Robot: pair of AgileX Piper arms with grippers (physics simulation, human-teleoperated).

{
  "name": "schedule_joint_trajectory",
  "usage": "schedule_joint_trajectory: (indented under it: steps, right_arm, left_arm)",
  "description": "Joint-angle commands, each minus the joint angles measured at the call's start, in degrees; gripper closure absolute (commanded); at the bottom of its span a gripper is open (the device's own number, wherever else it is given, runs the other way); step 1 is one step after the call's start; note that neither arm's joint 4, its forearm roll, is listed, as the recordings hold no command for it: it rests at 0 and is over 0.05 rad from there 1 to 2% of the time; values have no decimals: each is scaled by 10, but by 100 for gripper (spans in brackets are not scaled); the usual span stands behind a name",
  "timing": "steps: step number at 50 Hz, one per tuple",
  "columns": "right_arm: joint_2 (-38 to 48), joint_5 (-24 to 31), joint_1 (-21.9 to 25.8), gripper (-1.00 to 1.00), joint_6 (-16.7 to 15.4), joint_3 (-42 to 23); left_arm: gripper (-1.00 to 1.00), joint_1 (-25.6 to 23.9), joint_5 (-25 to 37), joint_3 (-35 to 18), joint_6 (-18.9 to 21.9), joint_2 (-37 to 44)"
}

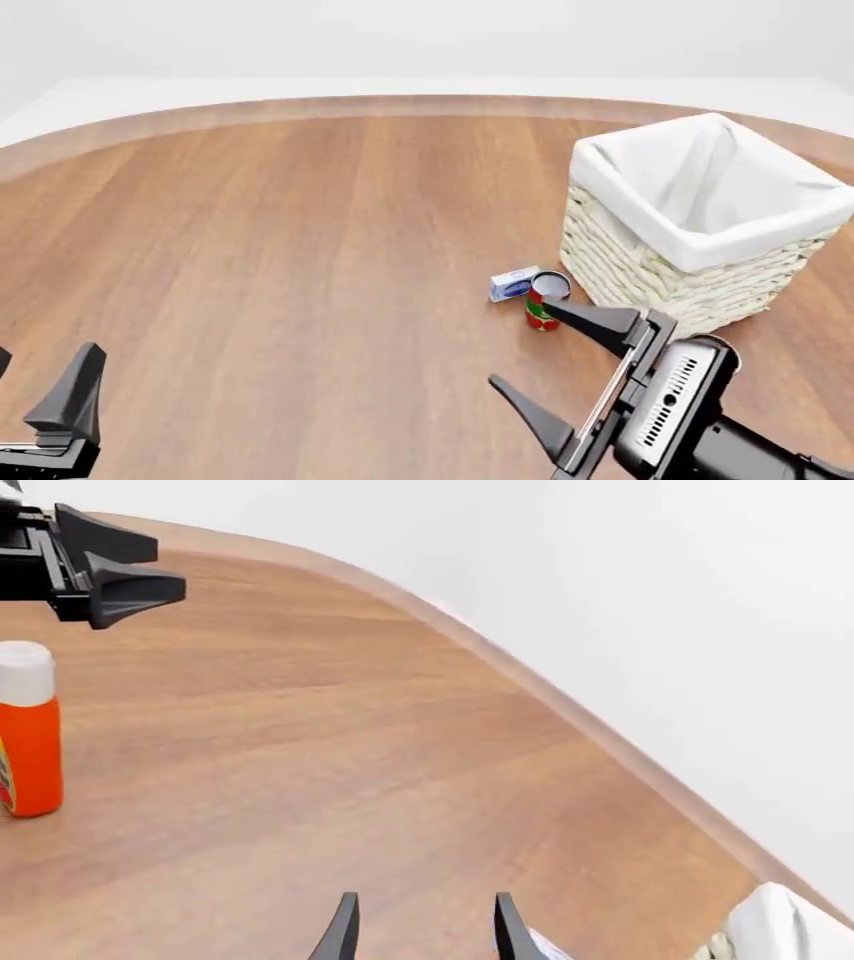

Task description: Pick up the ketchup, and put it in the basket.

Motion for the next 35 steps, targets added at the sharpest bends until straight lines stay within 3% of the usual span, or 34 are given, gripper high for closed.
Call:
schedule_joint_trajectory:
  steps: [1, 16, 22, 23, 35]
  right_arm:
    - [40, -10, 31, -100, -5, -13]
    - [111, -3, 84, -100, 7, -62]
    - [132, 5, 101, -100, 35, -81]
    - [143, 17, 116, -100, 69, -94]
    - [159, 40, 152, -100, 118, -126]
  left_arm:
    - [-100, 0, 0, 0, 0, 0]
    - [-100, 0, 0, 0, 0, 0]
    - [-100, 0, 0, 0, 0, 0]
    - [-100, 0, 0, 0, 0, 0]
    - [-100, 0, 0, 0, 0, 0]
